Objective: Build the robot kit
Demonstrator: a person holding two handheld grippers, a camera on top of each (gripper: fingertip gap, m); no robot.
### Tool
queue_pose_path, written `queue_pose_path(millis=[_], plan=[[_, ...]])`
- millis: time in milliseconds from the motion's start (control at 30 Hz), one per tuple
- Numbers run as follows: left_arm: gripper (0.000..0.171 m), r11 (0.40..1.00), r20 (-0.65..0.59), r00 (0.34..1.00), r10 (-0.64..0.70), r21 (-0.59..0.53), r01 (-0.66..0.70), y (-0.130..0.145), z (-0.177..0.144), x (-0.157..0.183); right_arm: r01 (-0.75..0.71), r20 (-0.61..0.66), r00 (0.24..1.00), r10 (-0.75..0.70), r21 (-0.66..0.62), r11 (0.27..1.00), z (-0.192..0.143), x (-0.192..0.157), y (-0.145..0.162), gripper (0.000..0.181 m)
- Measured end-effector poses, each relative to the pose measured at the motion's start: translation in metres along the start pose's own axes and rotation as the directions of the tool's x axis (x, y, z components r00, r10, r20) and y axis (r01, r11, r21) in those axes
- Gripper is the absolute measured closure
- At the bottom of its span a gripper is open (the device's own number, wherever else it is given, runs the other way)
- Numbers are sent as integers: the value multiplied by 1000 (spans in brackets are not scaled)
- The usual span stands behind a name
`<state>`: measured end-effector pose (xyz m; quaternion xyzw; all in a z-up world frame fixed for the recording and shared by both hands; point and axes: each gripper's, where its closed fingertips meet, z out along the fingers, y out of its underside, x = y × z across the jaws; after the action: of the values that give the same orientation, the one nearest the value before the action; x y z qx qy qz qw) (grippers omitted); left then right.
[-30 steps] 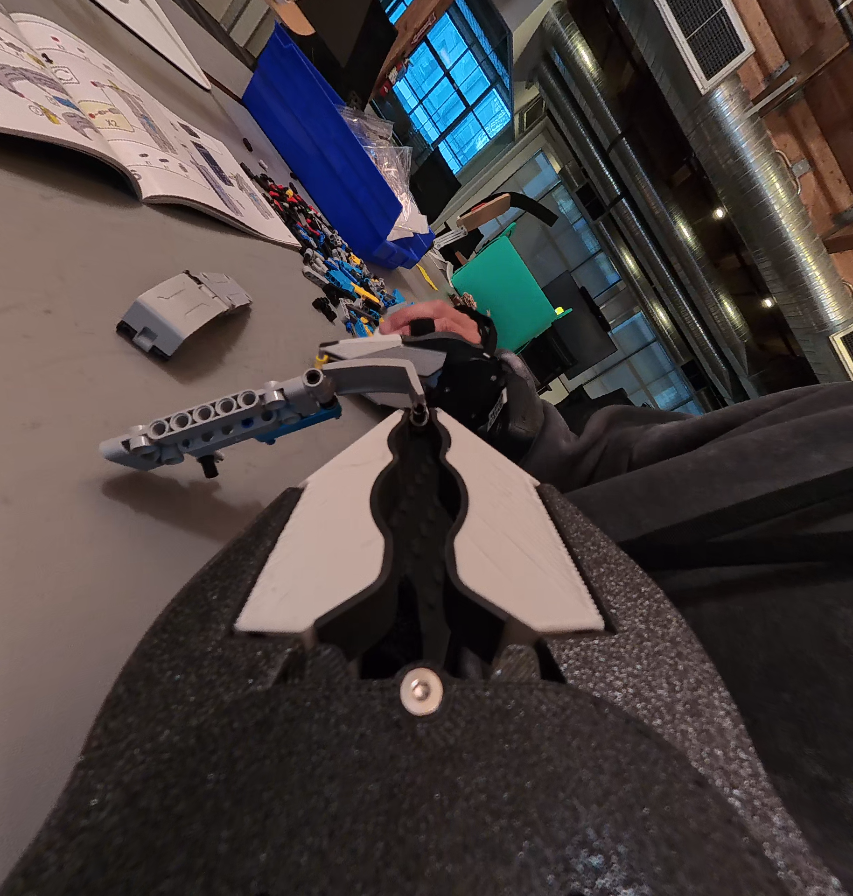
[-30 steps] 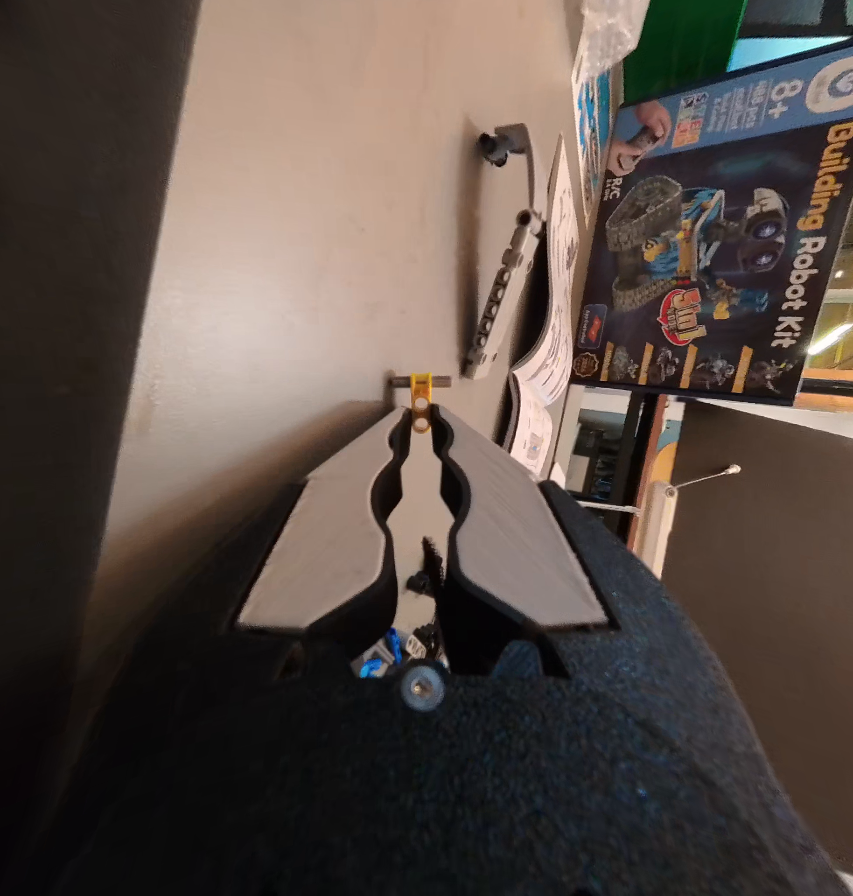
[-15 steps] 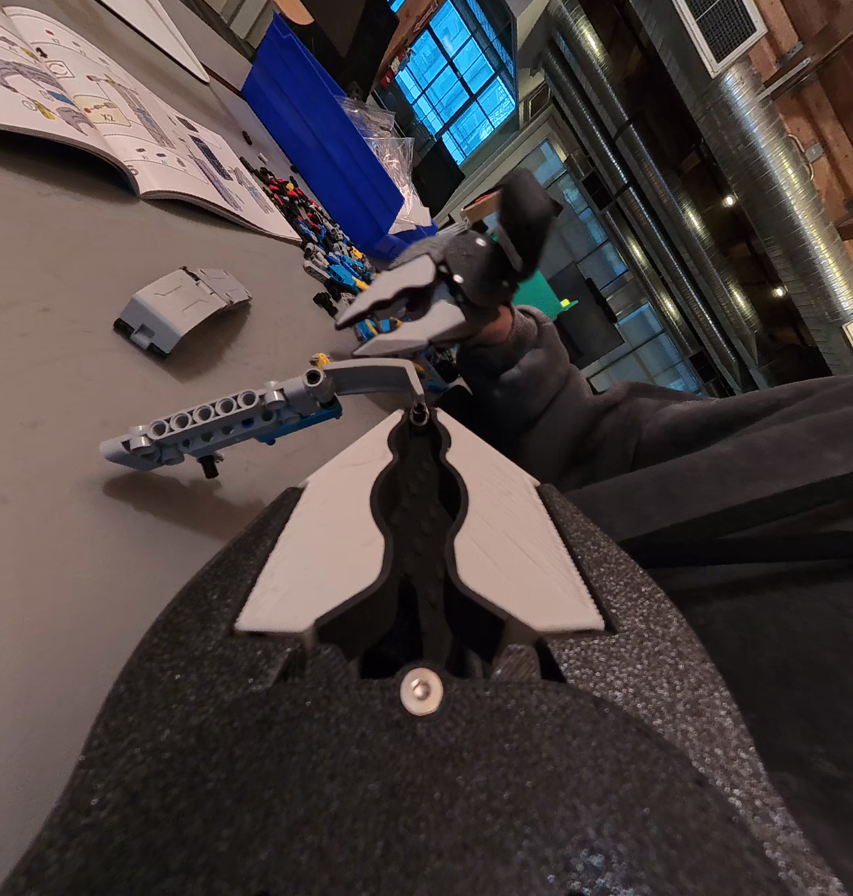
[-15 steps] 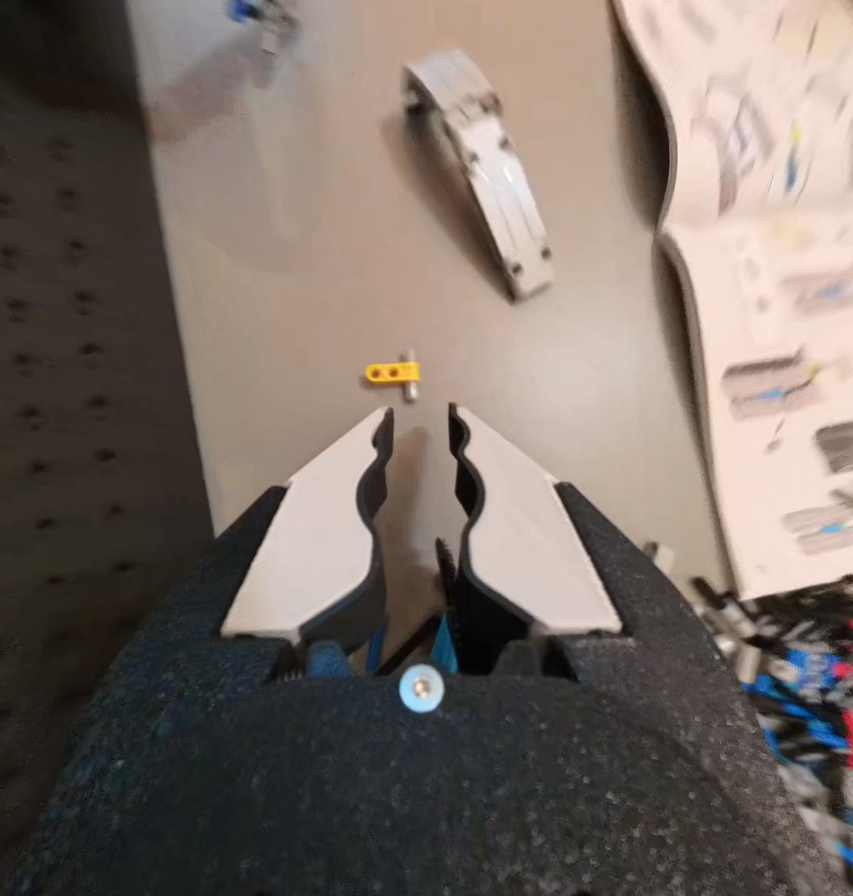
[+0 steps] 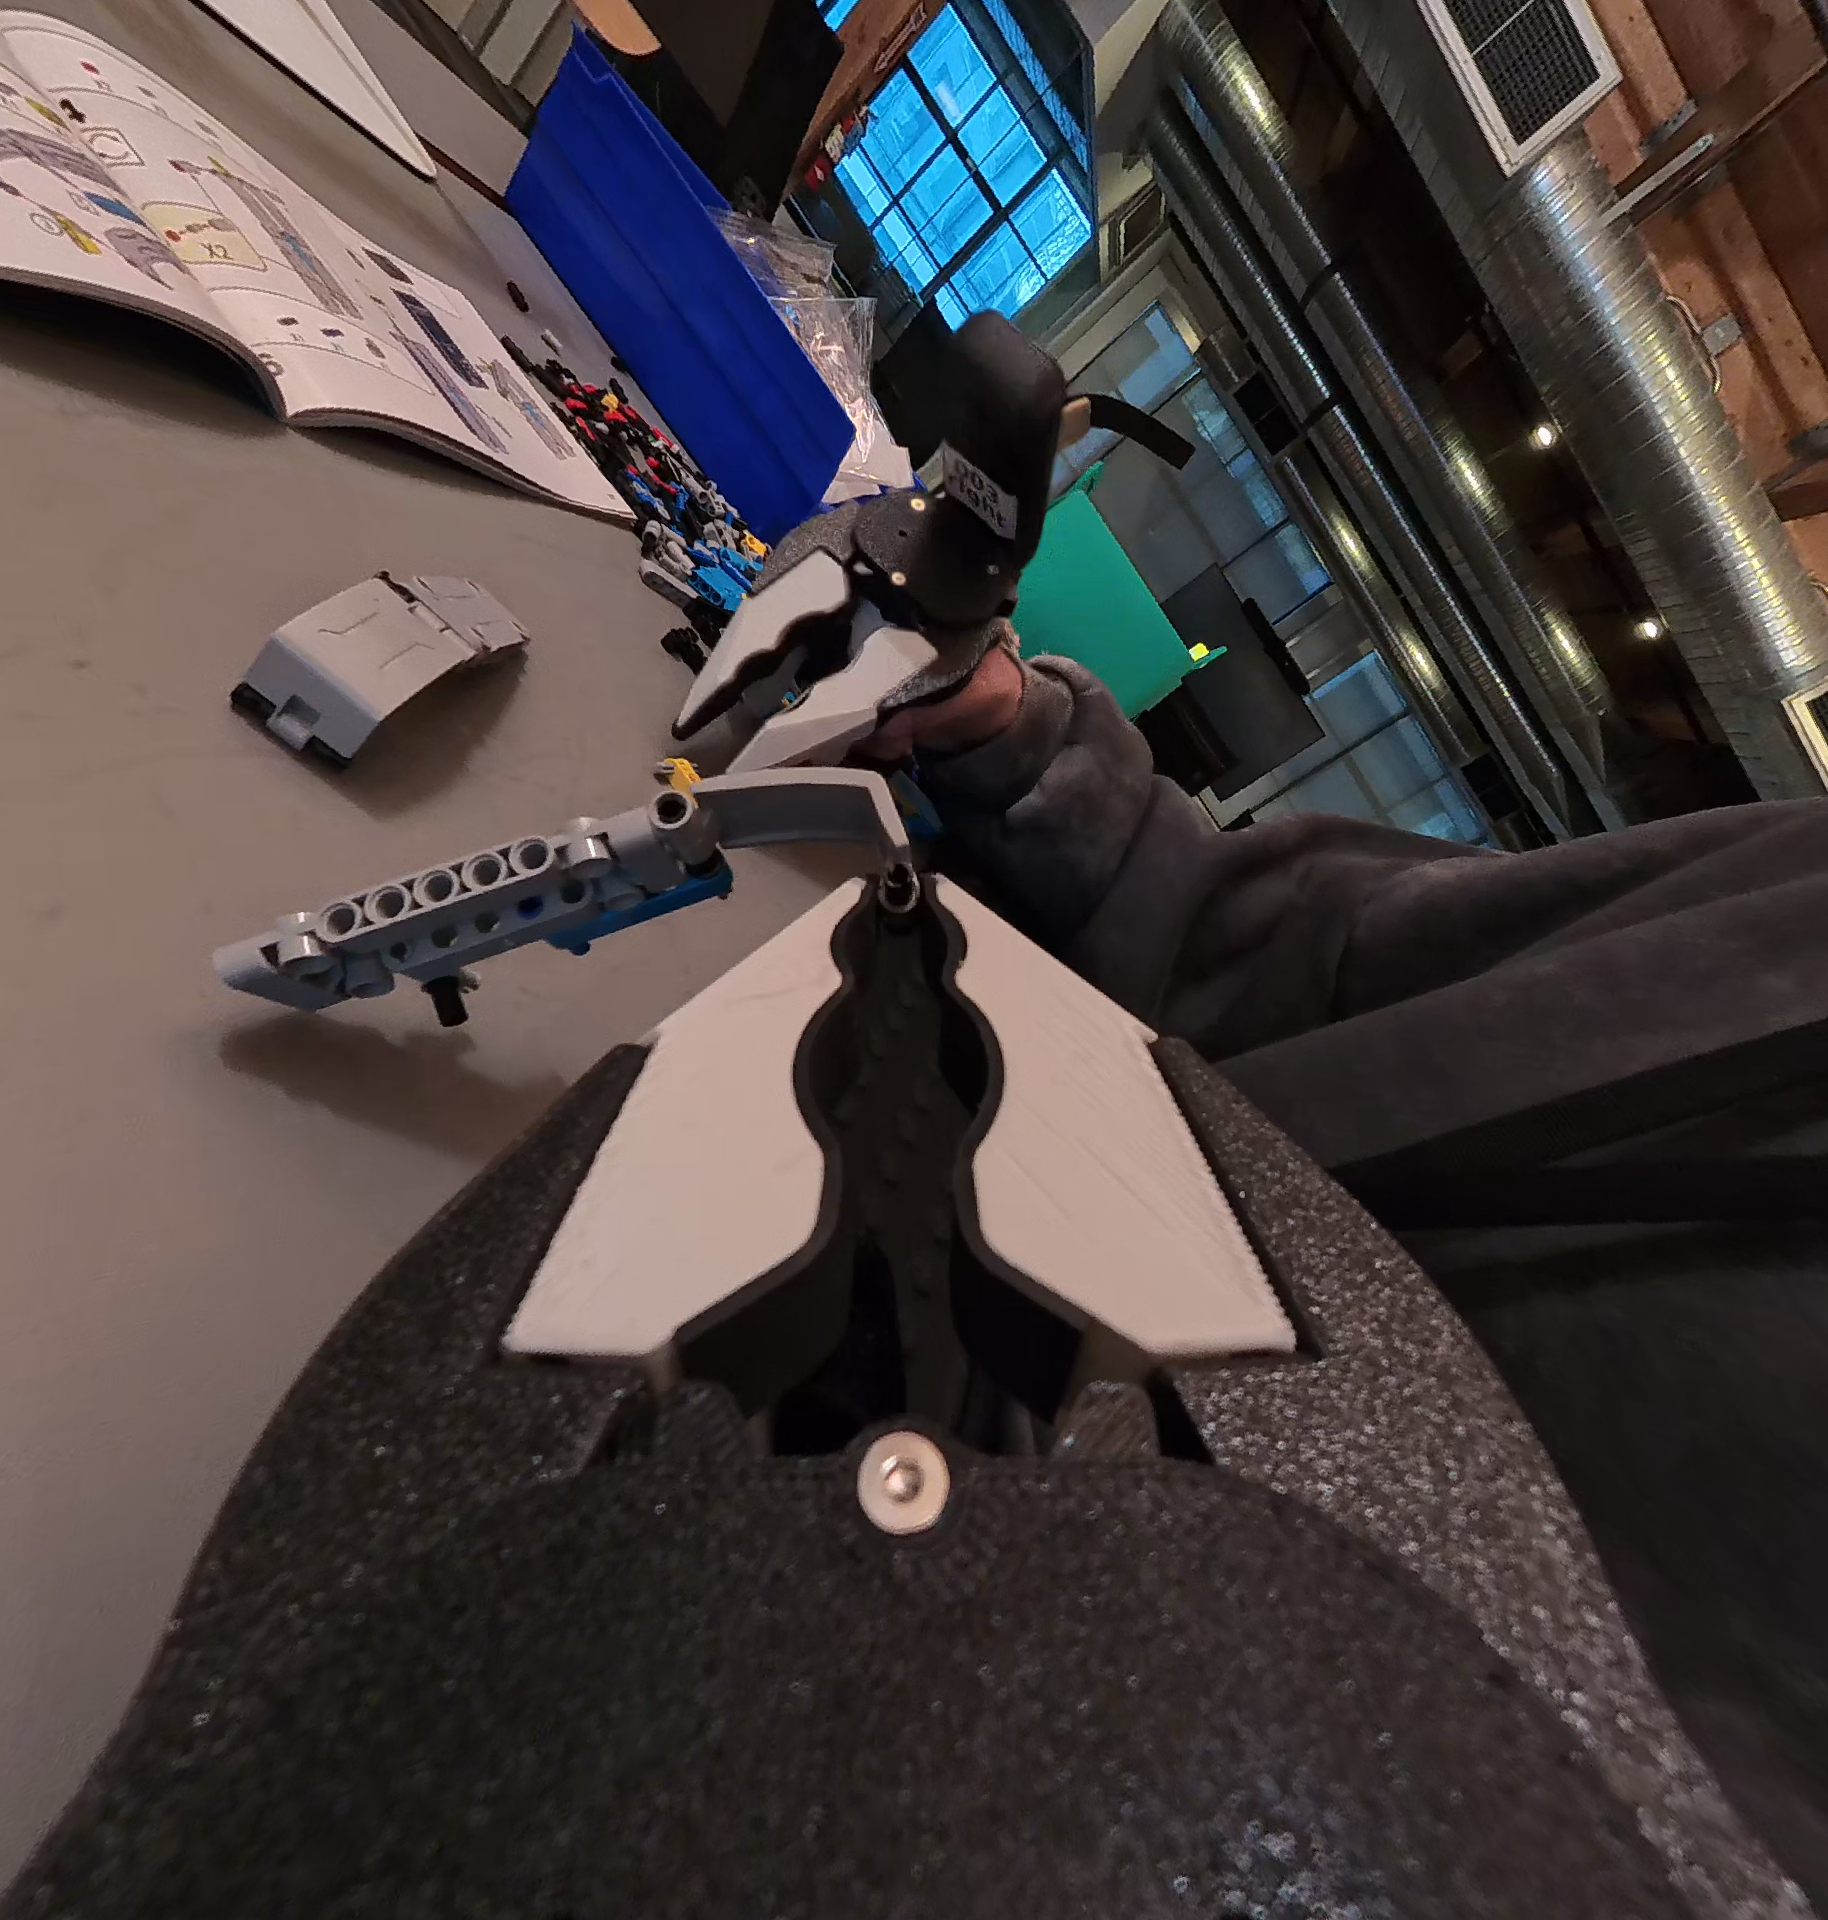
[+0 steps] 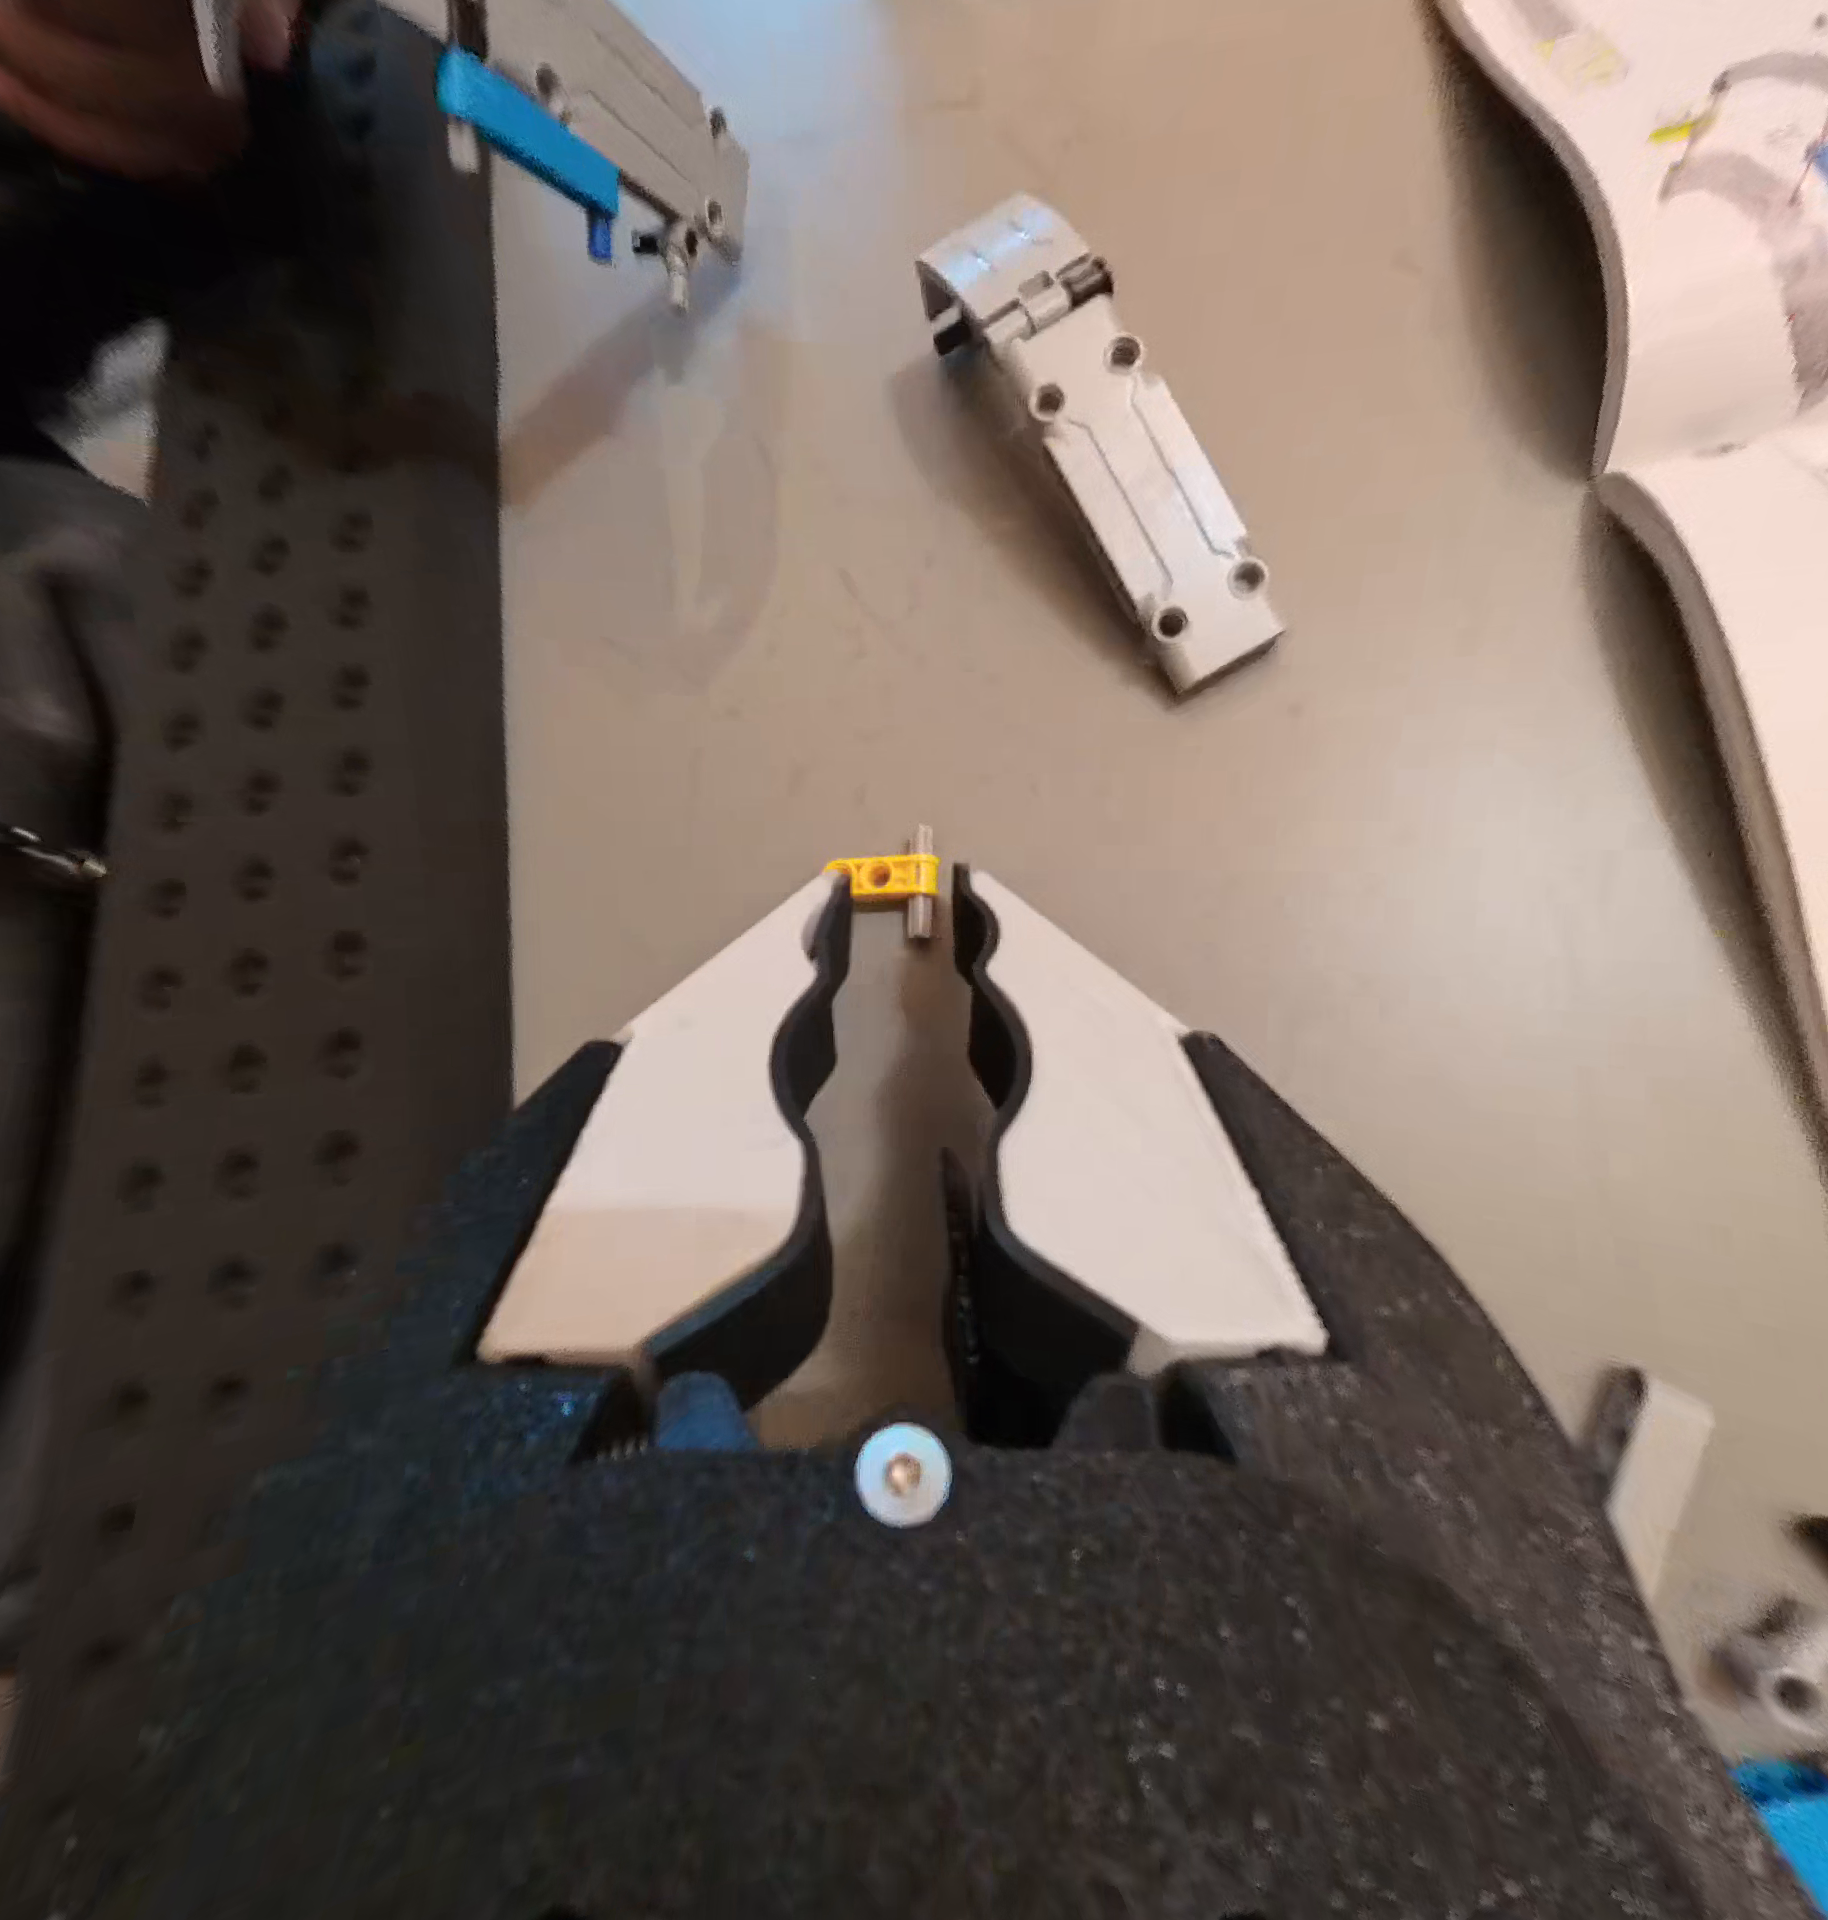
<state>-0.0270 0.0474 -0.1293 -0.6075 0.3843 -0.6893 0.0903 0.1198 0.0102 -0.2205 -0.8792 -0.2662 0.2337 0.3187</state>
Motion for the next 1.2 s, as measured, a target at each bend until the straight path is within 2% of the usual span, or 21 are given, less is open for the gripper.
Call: queue_pose_path(millis=[67,100,233,333,400,433,500,633,900,1200], plan=[[166,1000,0,1000,0,2,0,0,0,0,-110,49,993,110,5,994,1,-4,-2,146],[166,1000,0,1000,0,1,0,0,0,0,-133,36,990,133,-1,991,3,-3,-1,145],[166,1000,-2,1000,-2,-11,2,1,1,0,-118,-88,989,118,7,993,9,3,1,156],[166,1000,-4,1000,0,-8,0,1,1,1,-91,-102,991,92,19,996,9,-1,1,161],[166,1000,-4,1000,0,-10,0,1,1,1,-56,-55,997,57,16,998,14,-12,2,165],[166,1000,-4,1000,2,-13,-2,2,1,1,-24,-79,997,24,5,1000,16,-11,3,172],[166,1000,0,1000,5,-16,-5,2,2,0,49,-114,992,-49,-2,999,16,-11,4,172],[166,1000,9,1000,9,-17,-8,3,2,0,80,-124,989,-80,-8,997,16,-12,4,172],[166,1000,20,1000,11,-21,-11,3,3,-2,51,-104,993,-49,13,999,11,-13,-1,172],[166,1000,20,1000,13,-24,-13,4,3,-2,104,-120,986,-114,-88,991,20,-20,2,170]])
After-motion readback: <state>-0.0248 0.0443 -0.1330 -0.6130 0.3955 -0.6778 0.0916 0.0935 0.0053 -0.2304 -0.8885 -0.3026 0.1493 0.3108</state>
